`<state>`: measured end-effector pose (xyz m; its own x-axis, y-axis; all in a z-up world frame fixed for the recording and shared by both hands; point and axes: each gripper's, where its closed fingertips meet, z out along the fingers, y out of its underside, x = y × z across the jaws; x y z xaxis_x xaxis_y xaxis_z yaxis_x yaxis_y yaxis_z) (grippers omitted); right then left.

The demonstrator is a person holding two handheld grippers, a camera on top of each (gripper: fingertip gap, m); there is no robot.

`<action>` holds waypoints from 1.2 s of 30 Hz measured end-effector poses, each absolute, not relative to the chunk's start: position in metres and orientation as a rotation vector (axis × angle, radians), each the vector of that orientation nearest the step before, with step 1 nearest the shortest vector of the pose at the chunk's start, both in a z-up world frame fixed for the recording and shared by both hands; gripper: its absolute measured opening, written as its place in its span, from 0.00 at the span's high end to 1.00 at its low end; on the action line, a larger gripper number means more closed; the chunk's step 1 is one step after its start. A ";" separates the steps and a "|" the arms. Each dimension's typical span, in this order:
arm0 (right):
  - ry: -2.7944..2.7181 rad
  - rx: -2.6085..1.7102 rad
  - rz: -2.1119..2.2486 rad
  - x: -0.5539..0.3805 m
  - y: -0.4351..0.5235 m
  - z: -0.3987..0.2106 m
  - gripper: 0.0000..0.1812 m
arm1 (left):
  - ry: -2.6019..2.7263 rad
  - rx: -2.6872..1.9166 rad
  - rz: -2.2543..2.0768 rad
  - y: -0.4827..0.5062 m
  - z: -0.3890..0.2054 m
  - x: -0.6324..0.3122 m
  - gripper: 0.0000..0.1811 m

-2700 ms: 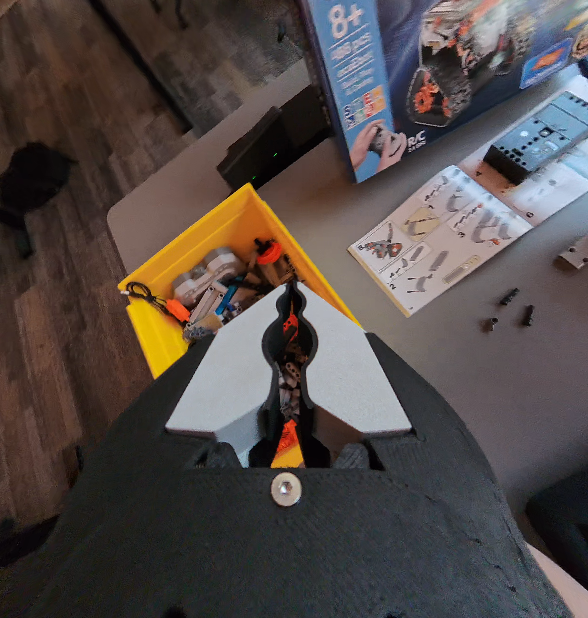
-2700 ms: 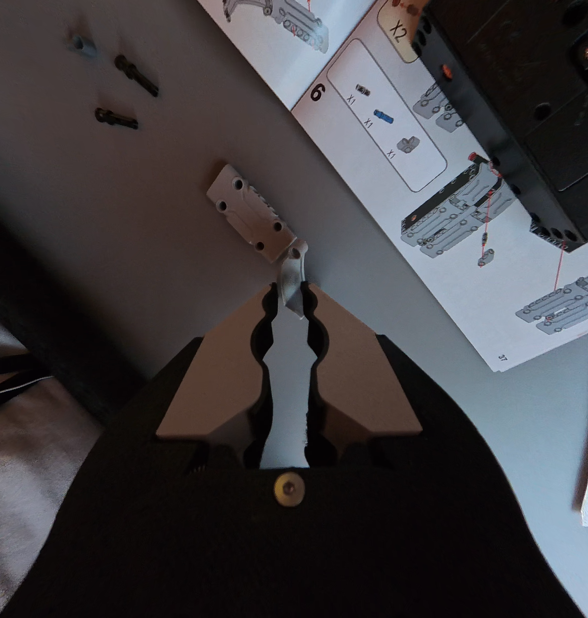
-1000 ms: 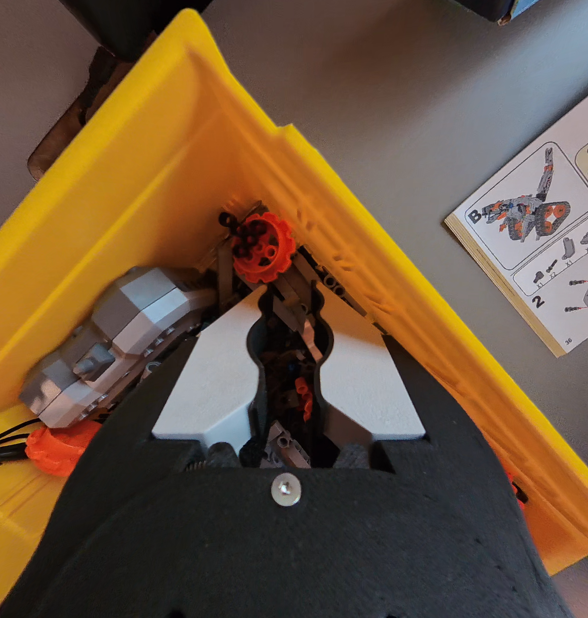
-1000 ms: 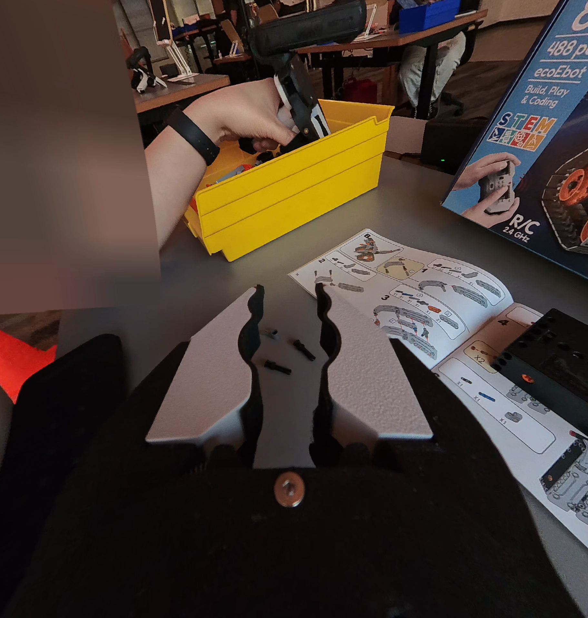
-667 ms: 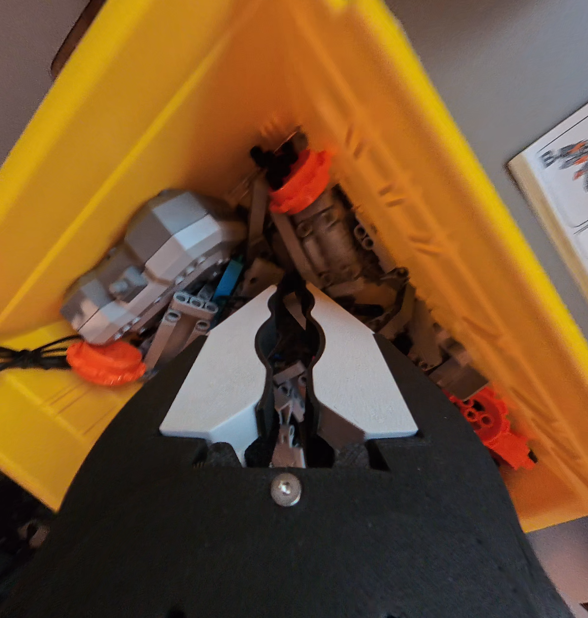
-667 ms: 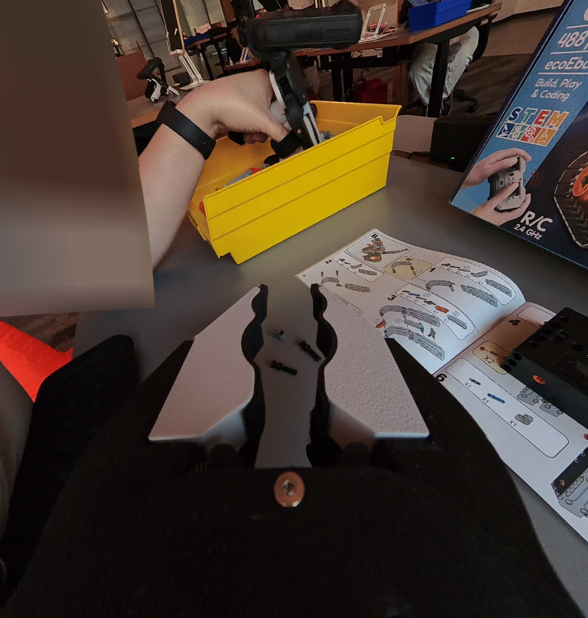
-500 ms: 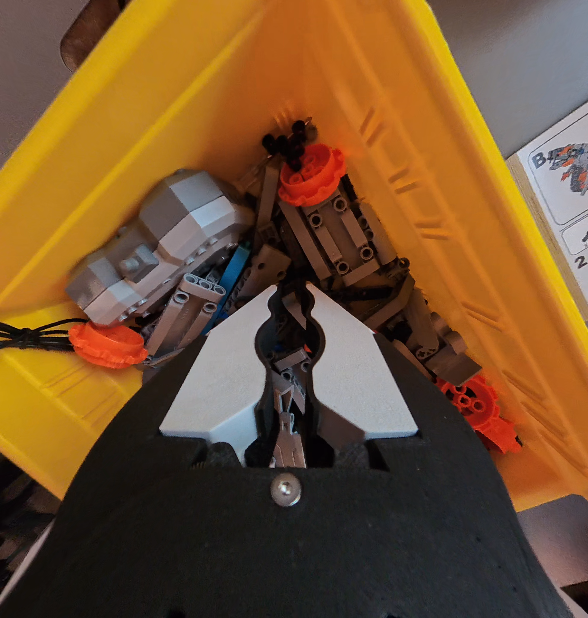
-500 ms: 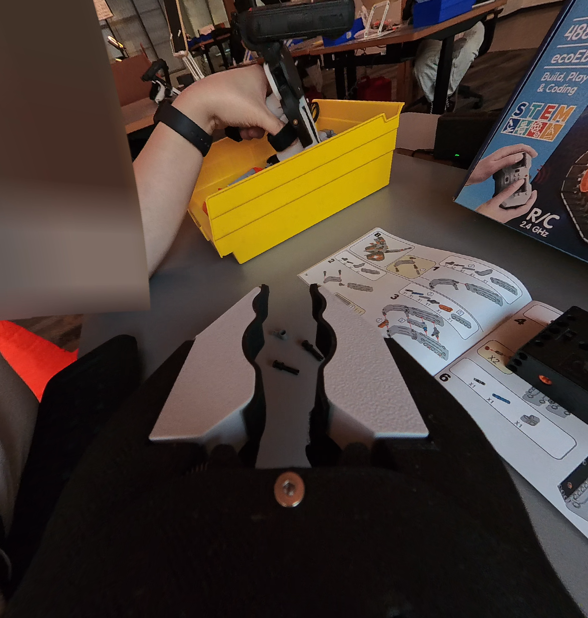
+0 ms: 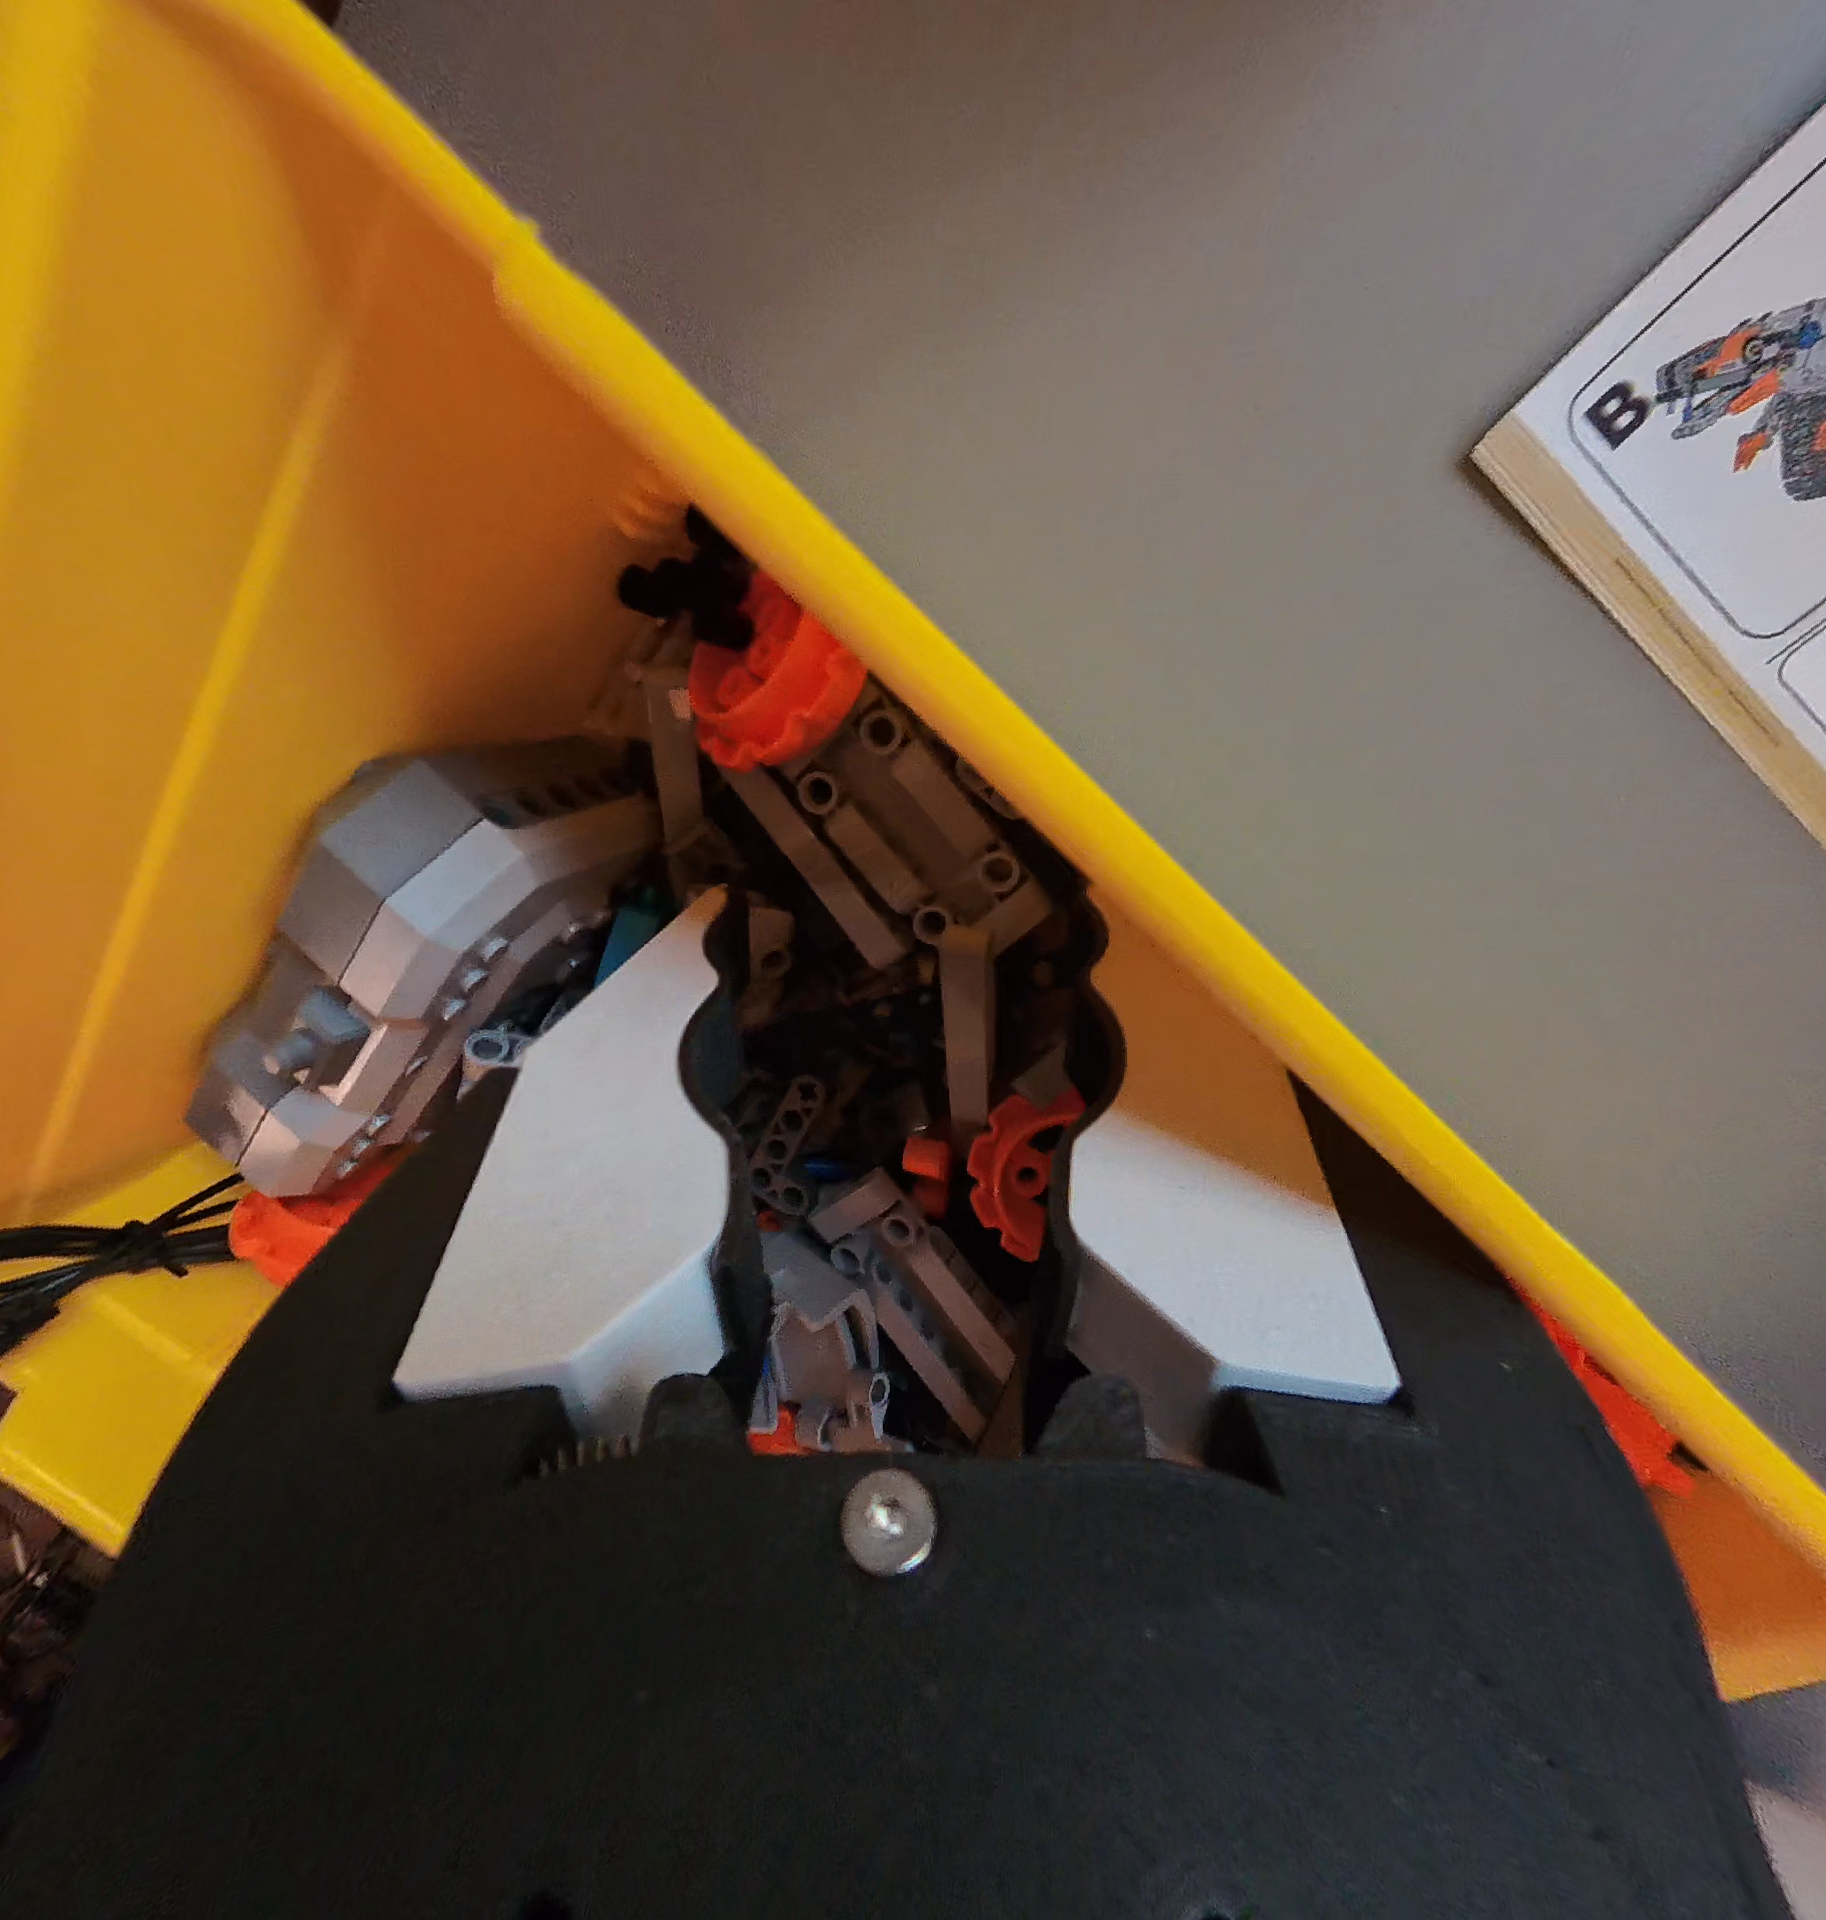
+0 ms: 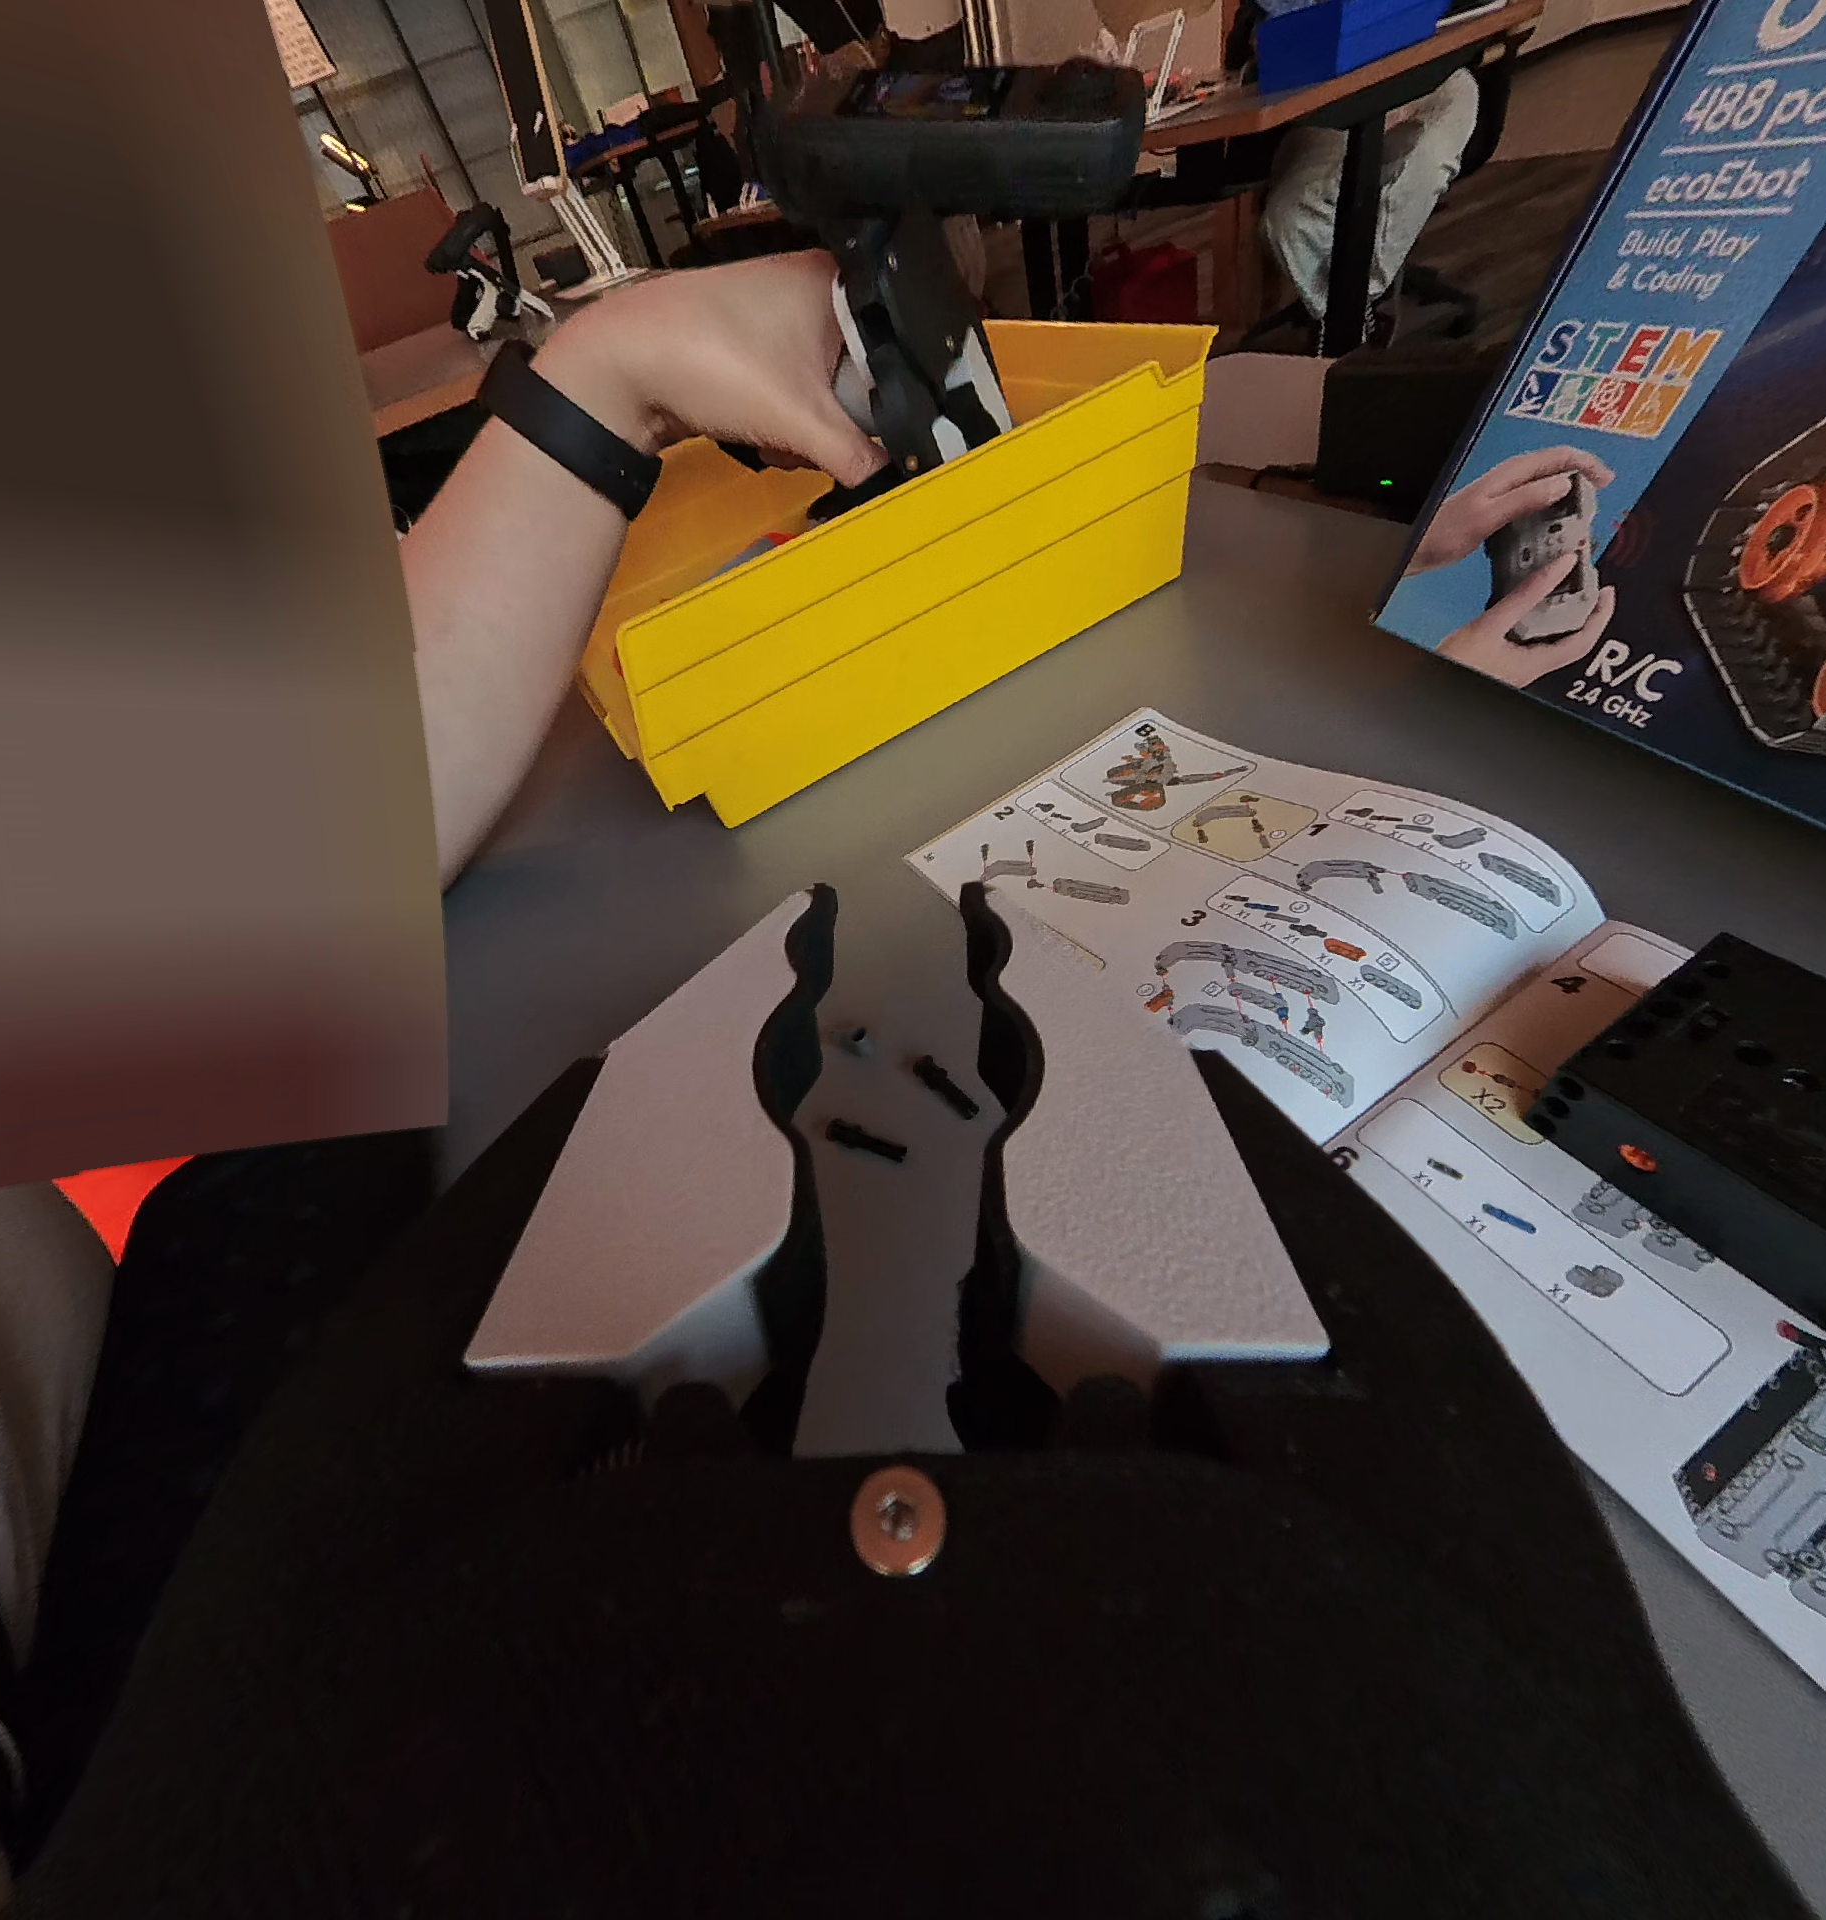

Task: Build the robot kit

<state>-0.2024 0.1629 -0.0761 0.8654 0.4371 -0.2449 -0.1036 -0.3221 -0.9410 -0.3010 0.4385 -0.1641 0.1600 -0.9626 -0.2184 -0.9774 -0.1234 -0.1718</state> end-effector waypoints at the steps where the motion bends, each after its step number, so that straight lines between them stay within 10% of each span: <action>1: -0.250 -1.822 0.550 -0.201 0.163 -0.075 0.87 | 1.874 -2.162 0.079 0.439 -0.165 -0.300 0.70; 14: -1.194 -2.179 -0.077 -0.057 0.180 -0.125 0.60 | 1.921 -2.120 0.188 0.438 -0.165 -0.303 0.87; 36: -1.326 -2.520 -0.052 -0.028 0.208 -0.167 0.66 | 1.935 -2.100 0.222 0.439 -0.166 -0.304 0.90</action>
